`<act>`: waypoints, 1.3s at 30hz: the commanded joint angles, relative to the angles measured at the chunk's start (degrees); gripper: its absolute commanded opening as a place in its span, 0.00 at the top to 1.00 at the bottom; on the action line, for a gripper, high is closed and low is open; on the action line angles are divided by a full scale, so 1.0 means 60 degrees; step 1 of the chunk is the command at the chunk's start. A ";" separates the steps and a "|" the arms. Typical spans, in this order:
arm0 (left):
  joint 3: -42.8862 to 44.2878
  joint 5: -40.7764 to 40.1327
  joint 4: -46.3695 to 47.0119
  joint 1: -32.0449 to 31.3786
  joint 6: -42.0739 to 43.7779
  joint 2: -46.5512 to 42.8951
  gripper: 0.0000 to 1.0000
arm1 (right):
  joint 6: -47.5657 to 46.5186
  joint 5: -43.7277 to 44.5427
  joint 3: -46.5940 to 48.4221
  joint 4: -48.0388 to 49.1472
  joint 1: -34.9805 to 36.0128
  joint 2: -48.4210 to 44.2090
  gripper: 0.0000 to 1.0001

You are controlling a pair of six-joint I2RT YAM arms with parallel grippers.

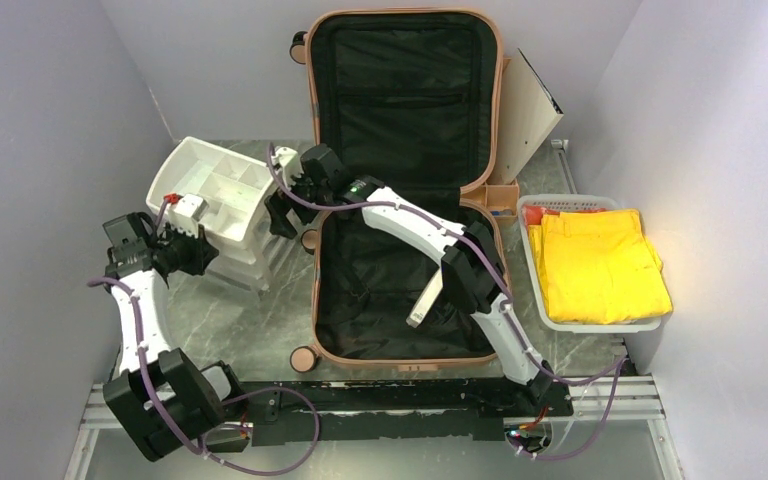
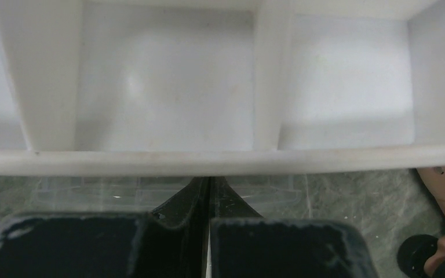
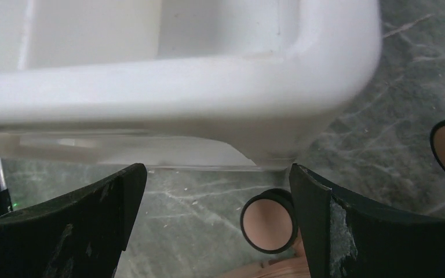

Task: Open, take out, and arrange the luggage
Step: Adjust the storage box at the center of the board, then open the drawer in the storage box.

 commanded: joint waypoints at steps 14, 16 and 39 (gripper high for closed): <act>0.0164 -0.1350 0.0578 -0.0686 0.0095 0.0818 0.91 | -0.0433 -0.0165 -0.1906 -0.0343 -0.0168 -0.2817 0.00; -0.0030 -0.1426 0.0542 -0.0687 0.0171 0.0625 0.91 | -0.0594 -0.0243 -0.3090 0.0094 -0.0263 -0.3839 0.00; -0.1301 -0.0821 0.2107 0.0550 -0.0215 0.1090 0.95 | -0.1082 -0.2920 -0.8768 0.2080 -0.3162 -0.7978 0.00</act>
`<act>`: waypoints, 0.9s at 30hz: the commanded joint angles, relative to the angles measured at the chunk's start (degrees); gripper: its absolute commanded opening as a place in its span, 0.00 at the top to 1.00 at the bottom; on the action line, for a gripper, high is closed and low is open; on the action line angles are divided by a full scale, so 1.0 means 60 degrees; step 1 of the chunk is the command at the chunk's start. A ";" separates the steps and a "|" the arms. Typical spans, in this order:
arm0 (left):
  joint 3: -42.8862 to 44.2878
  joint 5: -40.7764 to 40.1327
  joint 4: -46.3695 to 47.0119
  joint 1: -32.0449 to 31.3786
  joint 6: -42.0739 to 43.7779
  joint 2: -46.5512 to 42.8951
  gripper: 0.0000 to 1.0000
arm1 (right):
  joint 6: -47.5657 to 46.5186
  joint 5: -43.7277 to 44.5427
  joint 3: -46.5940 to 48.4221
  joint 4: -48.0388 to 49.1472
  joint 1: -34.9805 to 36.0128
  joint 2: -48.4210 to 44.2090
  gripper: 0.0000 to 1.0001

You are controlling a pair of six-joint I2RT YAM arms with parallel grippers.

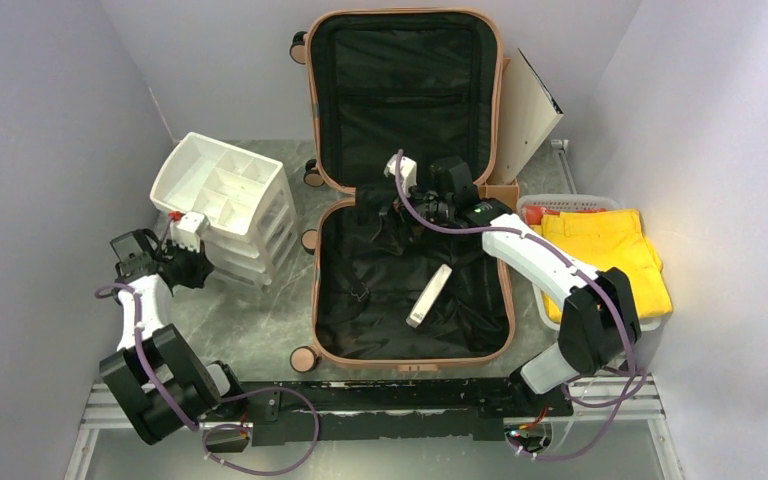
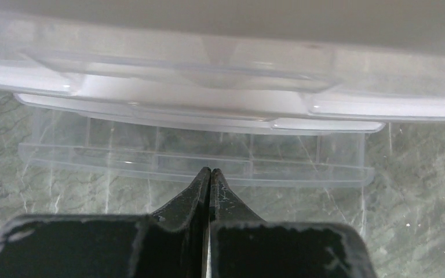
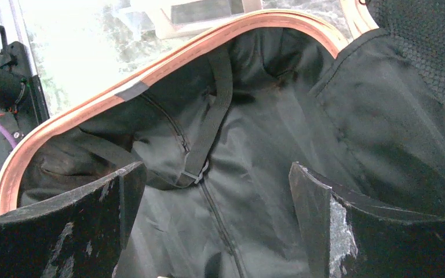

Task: Open, take out, and arrange the luggage
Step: Open the drawer in the storage box.

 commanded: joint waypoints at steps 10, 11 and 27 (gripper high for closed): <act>0.0174 -0.1503 0.0354 0.0229 -0.1175 0.0126 0.95 | 0.0352 -0.0224 -0.0289 0.1437 -0.0417 -0.1237 0.00; 0.0149 -0.1704 0.0299 0.0225 -0.1172 0.0124 0.95 | 0.0337 0.0222 -0.0313 0.1458 -0.0427 -0.1334 0.00; 0.0631 -0.2250 -0.0565 0.0287 -0.0741 -0.0270 0.94 | 0.0076 0.7919 0.0035 0.1669 -0.2015 -0.2276 0.00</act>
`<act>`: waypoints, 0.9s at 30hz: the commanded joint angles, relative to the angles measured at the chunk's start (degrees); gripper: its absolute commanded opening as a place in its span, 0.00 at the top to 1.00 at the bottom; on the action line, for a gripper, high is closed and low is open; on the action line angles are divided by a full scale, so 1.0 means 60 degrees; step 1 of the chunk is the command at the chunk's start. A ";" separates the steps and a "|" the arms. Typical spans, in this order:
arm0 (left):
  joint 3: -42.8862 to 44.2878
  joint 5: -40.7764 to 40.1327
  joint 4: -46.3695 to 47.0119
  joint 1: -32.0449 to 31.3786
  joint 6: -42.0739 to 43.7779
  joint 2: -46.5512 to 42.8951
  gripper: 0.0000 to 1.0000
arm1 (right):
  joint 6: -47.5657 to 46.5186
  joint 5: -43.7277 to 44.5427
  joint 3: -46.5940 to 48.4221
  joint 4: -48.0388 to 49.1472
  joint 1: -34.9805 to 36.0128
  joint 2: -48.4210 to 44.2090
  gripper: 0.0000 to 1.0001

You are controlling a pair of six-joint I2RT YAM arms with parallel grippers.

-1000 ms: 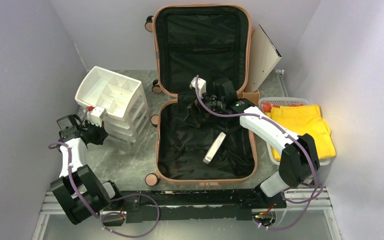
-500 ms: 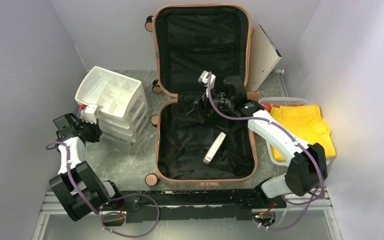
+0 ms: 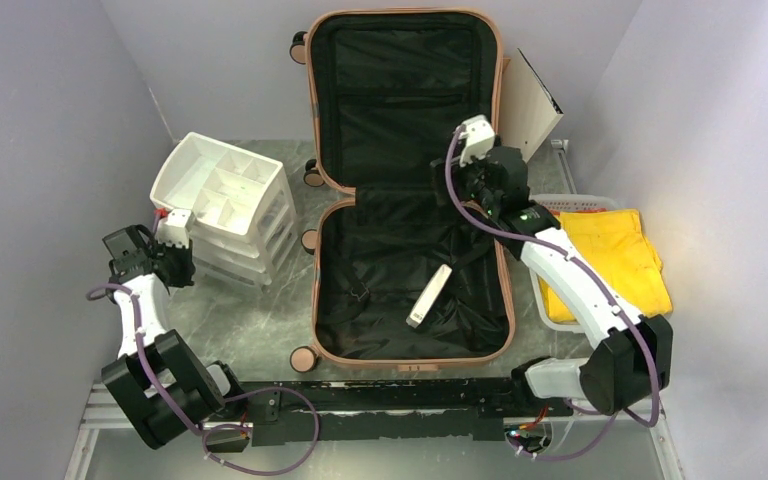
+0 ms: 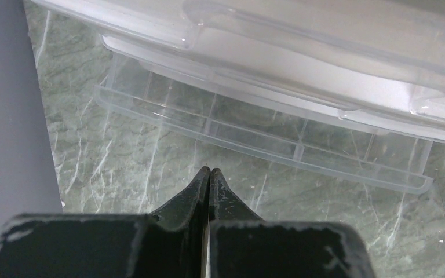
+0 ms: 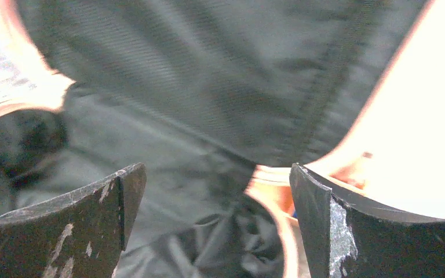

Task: Open, take out, and arrange the luggage
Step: Open the drawer in the storage box.

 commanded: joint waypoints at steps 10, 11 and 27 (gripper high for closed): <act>0.0731 -0.0256 -0.0740 0.0069 0.0036 0.0384 0.95 | 0.0231 -0.1659 0.3366 -0.2302 -0.3159 0.2731 0.00; 0.0789 -0.0173 -0.0831 0.0071 0.0127 0.0348 0.95 | 0.0340 -0.2161 0.3223 -0.2283 -0.3089 0.2621 0.00; 0.3730 0.2489 -0.7818 0.0291 1.0707 0.1138 0.44 | 0.0195 -0.3617 0.1774 -0.1641 -0.1306 0.1417 0.00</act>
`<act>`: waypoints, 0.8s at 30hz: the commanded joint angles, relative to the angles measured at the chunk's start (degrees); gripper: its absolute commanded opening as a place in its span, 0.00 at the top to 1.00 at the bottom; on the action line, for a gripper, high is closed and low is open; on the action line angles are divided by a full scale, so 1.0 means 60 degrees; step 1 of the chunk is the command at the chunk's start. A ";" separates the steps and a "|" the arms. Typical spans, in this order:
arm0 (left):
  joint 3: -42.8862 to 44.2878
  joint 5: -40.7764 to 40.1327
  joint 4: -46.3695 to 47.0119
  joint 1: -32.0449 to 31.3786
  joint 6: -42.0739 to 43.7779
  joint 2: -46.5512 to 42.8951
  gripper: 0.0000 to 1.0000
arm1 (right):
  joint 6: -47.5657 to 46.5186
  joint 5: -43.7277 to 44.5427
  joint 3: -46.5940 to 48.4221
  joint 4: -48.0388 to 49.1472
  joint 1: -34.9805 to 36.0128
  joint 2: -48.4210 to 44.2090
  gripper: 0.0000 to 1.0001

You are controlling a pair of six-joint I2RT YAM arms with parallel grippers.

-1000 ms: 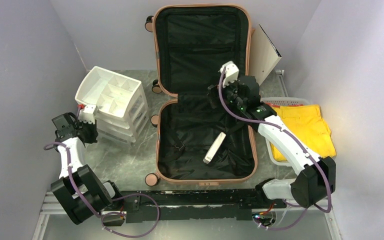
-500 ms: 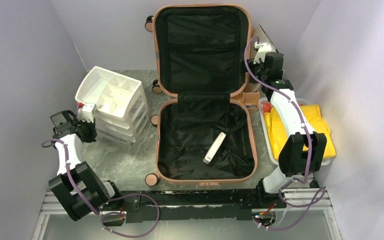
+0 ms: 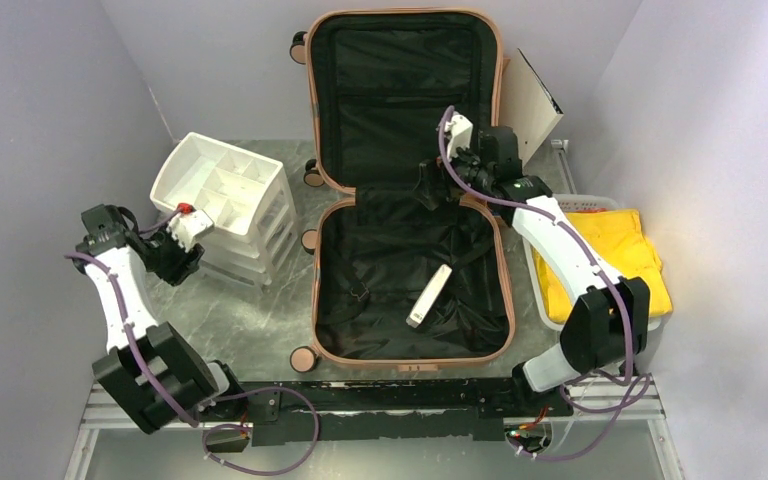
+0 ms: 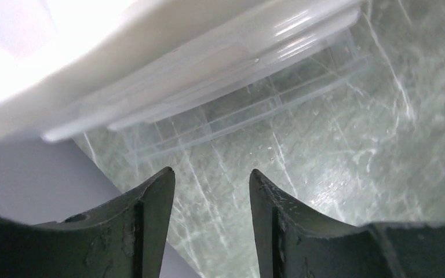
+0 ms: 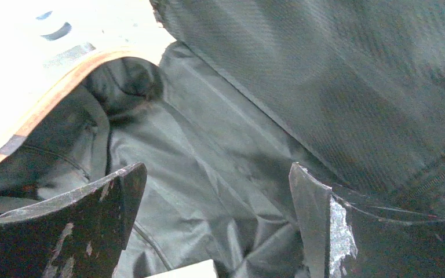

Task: Open, take out, and arrange the luggage
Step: Open the drawer in the storage box.

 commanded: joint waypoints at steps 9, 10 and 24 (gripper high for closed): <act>0.0190 0.0062 -0.2540 -0.0056 0.7525 0.0386 0.40 | 0.2433 0.2357 -0.0522 0.1210 -0.3018 -0.0723 0.00; -0.0026 -0.0109 -0.1935 -0.0204 0.7418 0.0295 0.40 | 0.2410 0.2698 -0.0384 0.1185 -0.3284 -0.0536 0.00; -0.0120 -0.1163 -0.0869 -0.1396 0.7274 0.1441 0.45 | 0.2254 0.2831 0.1086 0.0379 -0.4021 0.1837 0.00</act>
